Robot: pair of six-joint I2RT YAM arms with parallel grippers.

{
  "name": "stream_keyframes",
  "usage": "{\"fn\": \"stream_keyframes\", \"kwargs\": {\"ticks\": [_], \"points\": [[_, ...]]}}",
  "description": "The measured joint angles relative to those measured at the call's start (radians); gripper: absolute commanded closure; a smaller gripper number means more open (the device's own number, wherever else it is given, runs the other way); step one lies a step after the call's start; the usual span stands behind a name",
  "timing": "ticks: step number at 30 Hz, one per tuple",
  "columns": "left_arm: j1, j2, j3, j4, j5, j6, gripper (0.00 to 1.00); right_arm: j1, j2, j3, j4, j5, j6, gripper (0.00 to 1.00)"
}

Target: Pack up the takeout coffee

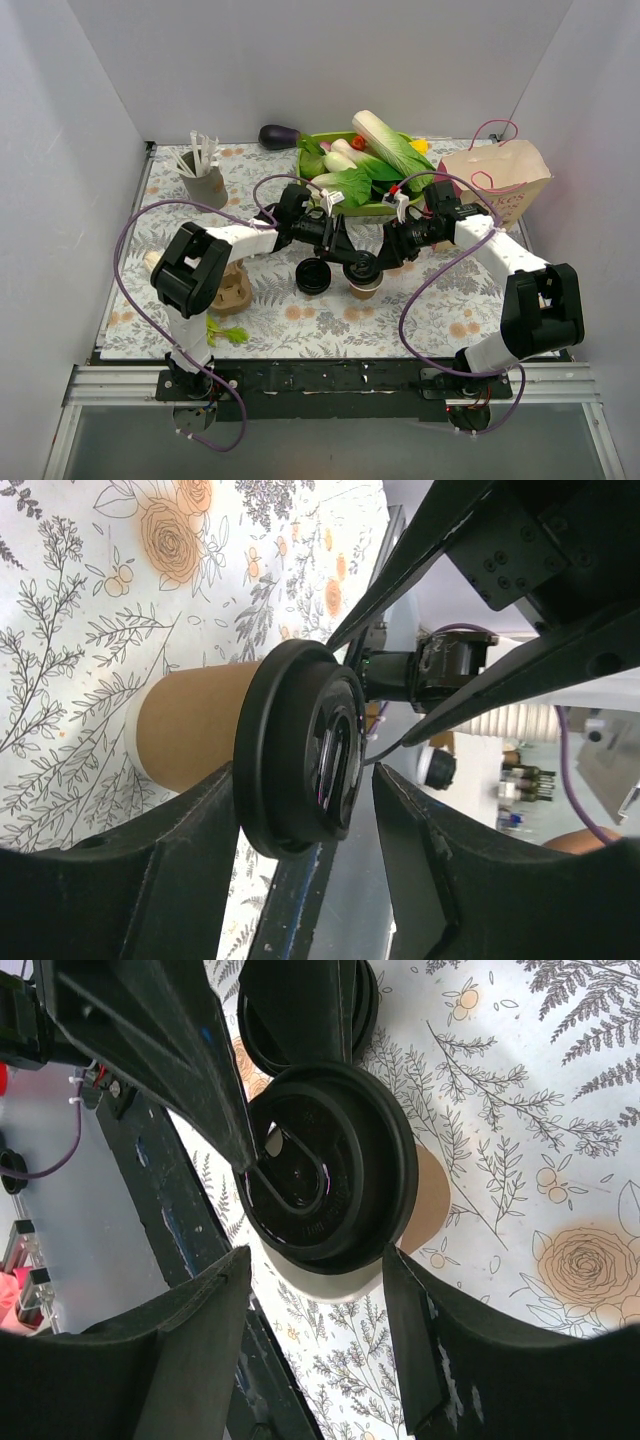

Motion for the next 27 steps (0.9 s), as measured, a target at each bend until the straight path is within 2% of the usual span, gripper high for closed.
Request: {"fn": "stream_keyframes", "kwargs": {"ticks": [10, 27], "points": [[-0.048, -0.002, 0.018, -0.111, -0.112, 0.112, 0.45, 0.0, 0.0, -0.007, 0.022, 0.035, 0.025, 0.39], [-0.084, -0.013, 0.048, -0.169, -0.167, 0.188, 0.39, -0.001, -0.011, -0.008, 0.015, 0.045, 0.021, 0.36]]}}
